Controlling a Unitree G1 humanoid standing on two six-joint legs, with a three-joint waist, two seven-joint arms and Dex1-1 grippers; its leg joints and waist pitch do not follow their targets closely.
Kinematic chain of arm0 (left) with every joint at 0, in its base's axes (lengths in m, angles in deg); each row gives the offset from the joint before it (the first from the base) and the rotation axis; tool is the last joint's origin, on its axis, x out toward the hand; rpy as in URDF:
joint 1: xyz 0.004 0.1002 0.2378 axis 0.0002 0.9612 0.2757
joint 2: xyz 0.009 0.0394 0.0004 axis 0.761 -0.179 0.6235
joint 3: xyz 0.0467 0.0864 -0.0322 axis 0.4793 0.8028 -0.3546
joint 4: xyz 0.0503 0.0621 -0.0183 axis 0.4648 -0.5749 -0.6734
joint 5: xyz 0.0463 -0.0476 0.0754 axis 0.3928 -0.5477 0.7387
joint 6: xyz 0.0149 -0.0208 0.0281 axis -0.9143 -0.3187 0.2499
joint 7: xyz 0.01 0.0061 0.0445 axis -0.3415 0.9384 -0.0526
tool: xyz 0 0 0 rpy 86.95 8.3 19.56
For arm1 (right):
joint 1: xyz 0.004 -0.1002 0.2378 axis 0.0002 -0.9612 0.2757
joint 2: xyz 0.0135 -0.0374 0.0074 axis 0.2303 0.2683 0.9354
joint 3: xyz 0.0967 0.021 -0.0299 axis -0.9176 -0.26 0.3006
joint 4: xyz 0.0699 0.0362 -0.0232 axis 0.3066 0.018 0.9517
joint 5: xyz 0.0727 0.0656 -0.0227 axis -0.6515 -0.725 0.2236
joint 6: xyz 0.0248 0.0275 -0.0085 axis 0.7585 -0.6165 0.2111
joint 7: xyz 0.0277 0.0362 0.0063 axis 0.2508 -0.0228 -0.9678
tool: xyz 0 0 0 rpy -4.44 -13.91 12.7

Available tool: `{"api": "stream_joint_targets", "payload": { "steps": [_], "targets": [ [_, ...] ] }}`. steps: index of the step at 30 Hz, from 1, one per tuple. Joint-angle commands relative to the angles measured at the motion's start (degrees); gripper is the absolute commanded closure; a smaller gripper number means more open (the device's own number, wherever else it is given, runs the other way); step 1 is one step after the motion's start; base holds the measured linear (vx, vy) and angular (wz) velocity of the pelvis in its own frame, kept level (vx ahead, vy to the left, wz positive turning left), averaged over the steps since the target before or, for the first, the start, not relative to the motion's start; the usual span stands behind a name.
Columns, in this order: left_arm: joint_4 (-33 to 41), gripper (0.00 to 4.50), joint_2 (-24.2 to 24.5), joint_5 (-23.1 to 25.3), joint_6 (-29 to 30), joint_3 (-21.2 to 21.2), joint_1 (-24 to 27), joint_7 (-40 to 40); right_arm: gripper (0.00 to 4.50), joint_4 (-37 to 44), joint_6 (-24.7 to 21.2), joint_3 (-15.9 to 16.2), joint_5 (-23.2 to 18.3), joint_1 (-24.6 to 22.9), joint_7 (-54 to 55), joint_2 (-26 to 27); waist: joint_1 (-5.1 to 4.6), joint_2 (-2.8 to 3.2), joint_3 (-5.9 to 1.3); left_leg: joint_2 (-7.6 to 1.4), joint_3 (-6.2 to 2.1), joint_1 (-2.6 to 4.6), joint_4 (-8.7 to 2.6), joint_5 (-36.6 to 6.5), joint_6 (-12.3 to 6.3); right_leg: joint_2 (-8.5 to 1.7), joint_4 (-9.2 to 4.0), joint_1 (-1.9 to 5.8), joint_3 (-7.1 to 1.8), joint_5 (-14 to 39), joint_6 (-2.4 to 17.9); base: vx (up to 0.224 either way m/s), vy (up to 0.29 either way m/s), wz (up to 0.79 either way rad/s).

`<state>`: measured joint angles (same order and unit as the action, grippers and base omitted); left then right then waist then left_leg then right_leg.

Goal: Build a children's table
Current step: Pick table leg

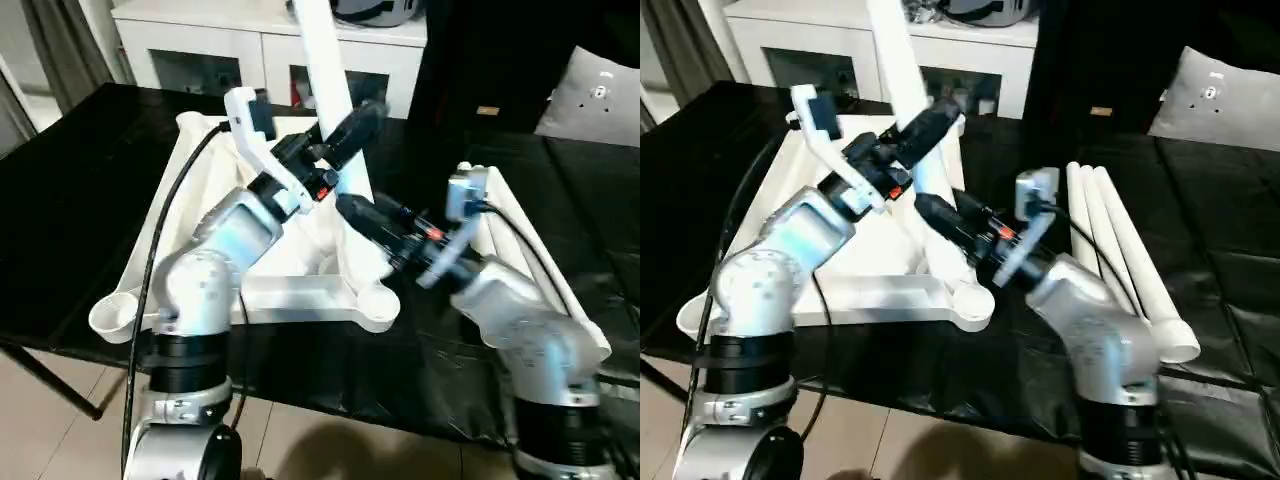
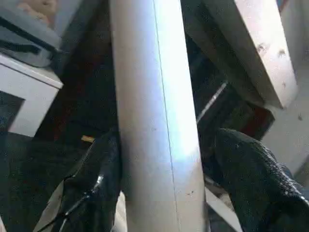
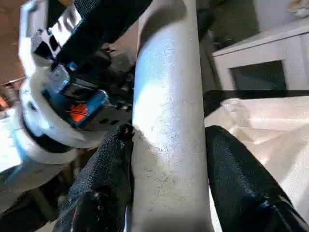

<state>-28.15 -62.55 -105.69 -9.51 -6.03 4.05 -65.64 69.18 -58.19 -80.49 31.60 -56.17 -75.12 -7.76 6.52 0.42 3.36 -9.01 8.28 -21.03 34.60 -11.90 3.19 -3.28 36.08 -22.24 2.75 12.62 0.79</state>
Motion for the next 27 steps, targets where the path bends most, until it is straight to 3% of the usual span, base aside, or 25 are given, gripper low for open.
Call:
{"api": "stream_joint_targets", "payload": {
  "steps": [1, 6, 8, 14, 15, 17, 19, 21, 22, 24, 27],
  "targets": [
    [1.2, 1.66, -1.0, -2.6, 0.2, -0.8, -0.2, -0.2, 2.63, 0.2, 0.1, -0.2, -0.7, 0.4, 0.4, 0.2, 0.06, -0.24, -4.03, -3.23, -0.72, 0.01, -3.56, 0.0, -0.60, -4.83, -3.69, 3.75, -2.85, -2.4, 10.8, 0.000, 0.000, 0.00],
    [1.4, 2.06, -1.8, -8.0, 1.1, -2.7, 0.8, 3.5, 2.63, 0.7, -1.4, -0.2, -4.4, -0.5, -4.3, -0.7, 0.15, -0.29, -3.96, -3.15, -0.60, -0.07, -3.45, -0.8, -1.97, -4.87, -3.73, 3.80, -2.86, -1.9, 12.0, 0.000, 0.000, 0.00],
    [1.4, 2.16, -1.8, -10.2, 1.1, -3.3, 1.2, 5.7, 2.63, 0.9, -1.8, 0.4, -6.0, -1.3, -6.8, -2.3, 0.11, 0.06, -3.89, -3.24, -0.64, -0.09, -3.47, -1.3, -2.27, -4.79, -3.84, 3.66, -2.83, -1.1, 12.1, 0.000, 0.000, 0.00],
    [1.6, 2.60, -1.1, -15.7, 4.5, -4.1, 1.5, 10.5, 2.63, 1.2, -4.0, -0.4, -9.1, -1.8, -10.3, -4.9, 0.16, -0.42, -3.81, -3.19, -0.55, -0.01, -3.50, -1.4, -2.67, -4.71, -4.03, 3.63, -2.84, 0.9, 11.7, 0.000, 0.000, 0.00],
    [2.1, 2.64, -0.4, -15.5, 4.9, -3.2, 1.8, 11.5, 2.63, 1.4, -4.1, -0.3, -9.3, -2.0, -10.7, -5.3, 0.21, 0.08, -3.82, -3.15, -0.61, 0.00, -3.47, -1.5, -2.61, -4.73, -4.02, 3.58, -2.82, 1.3, 11.7, 0.000, 0.000, 0.00],
    [2.4, 2.69, 0.0, -15.3, 5.1, -2.6, 2.0, 12.0, 2.63, 1.6, -4.1, -0.2, -9.3, -2.1, -11.0, -5.6, 0.09, -0.16, -3.87, -3.27, -0.64, 0.00, -3.52, -1.3, -2.52, -4.63, -4.04, 3.56, -2.81, 1.0, 11.4, 0.000, 0.000, 0.00],
    [2.7, 2.69, 1.3, -13.2, 3.9, -1.3, 1.8, 12.4, 2.64, 1.7, -2.6, 0.3, -7.9, -2.2, -10.0, -6.2, 0.08, 0.26, -3.91, -3.29, -0.70, 0.04, -3.50, -1.3, -2.28, -4.67, -4.02, 3.51, -2.77, 0.6, 11.6, 0.000, 0.000, 0.00],
    [2.4, 2.69, 2.1, -11.2, 2.6, -0.8, 1.5, 12.3, 2.64, 1.5, -1.9, 0.8, -6.8, -2.2, -9.1, -6.4, 0.00, 0.18, -3.91, -3.28, -0.71, 0.05, -3.56, -1.6, -1.93, -4.60, -4.12, 3.59, -2.79, 0.5, 11.2, 0.000, 0.000, 0.00],
    [2.2, 2.69, 2.3, -10.6, 2.3, -0.7, 1.4, 12.2, 2.09, 1.3, -1.9, 1.0, -6.5, -2.2, -8.9, -6.5, -0.01, 0.65, -3.99, -3.31, -0.74, 0.09, -3.51, -1.5, -1.67, -4.60, -4.07, 3.51, -2.76, 0.1, 11.1, 0.000, 0.000, 0.00],
    [1.7, 2.69, 2.3, -9.1, 1.2, -1.0, 0.8, 11.1, 1.95, 0.8, -2.1, 0.8, -6.4, -2.2, -7.9, -6.3, -0.06, 0.46, -3.97, -3.29, -0.77, 0.06, -3.56, -1.5, -1.48, -4.58, -4.01, 3.65, -2.77, -0.8, 11.3, 0.000, 0.000, 0.00],
    [0.4, 2.69, 4.3, -2.1, -2.3, 1.0, -0.4, 9.1, 1.75, 0.0, -0.1, 0.4, -4.8, -1.7, -5.7, -5.9, -0.06, 0.29, -3.95, -3.34, -0.80, 0.08, -3.65, -1.6, -1.40, -4.63, -4.12, 3.66, -2.78, -0.3, 11.2, 0.000, 0.000, 0.00]
  ]
}}
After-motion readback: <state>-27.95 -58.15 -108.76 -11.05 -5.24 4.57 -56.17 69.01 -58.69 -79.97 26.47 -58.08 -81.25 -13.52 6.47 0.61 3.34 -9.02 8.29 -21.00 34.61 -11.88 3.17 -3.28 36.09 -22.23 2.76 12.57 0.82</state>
